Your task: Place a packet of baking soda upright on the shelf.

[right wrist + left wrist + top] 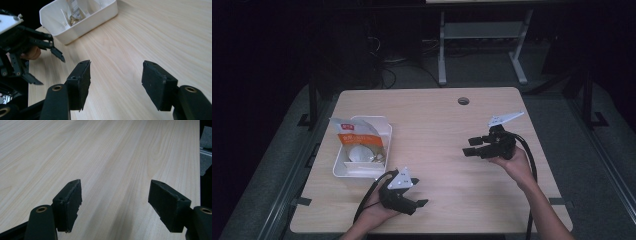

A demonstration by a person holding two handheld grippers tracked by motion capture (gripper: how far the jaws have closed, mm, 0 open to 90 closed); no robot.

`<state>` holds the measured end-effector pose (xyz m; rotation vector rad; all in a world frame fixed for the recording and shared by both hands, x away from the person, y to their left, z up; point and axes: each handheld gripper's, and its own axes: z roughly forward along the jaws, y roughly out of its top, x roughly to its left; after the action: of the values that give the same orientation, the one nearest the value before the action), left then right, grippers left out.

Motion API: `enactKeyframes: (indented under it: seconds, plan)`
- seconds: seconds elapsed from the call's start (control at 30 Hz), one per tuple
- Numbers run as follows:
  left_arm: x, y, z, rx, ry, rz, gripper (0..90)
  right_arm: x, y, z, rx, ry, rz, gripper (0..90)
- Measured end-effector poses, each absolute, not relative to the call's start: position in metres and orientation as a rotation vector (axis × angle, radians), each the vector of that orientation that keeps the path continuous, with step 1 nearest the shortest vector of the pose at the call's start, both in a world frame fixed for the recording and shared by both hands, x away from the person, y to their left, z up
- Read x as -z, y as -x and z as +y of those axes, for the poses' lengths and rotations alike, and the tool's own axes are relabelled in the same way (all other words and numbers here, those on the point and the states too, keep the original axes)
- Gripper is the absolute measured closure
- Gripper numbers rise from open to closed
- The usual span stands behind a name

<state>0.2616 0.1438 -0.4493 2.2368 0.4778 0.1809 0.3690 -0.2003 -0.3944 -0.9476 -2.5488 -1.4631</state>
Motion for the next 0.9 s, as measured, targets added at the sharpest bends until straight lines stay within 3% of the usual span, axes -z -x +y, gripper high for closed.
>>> enactKeyframes:
  seconds: [0.9]
  plan:
    - [0.448, -0.262, 0.145, -0.201, -2.23, 0.474, 26.5, 0.424, -0.328, -0.256, 1.457, 1.118, -2.507, 36.3]
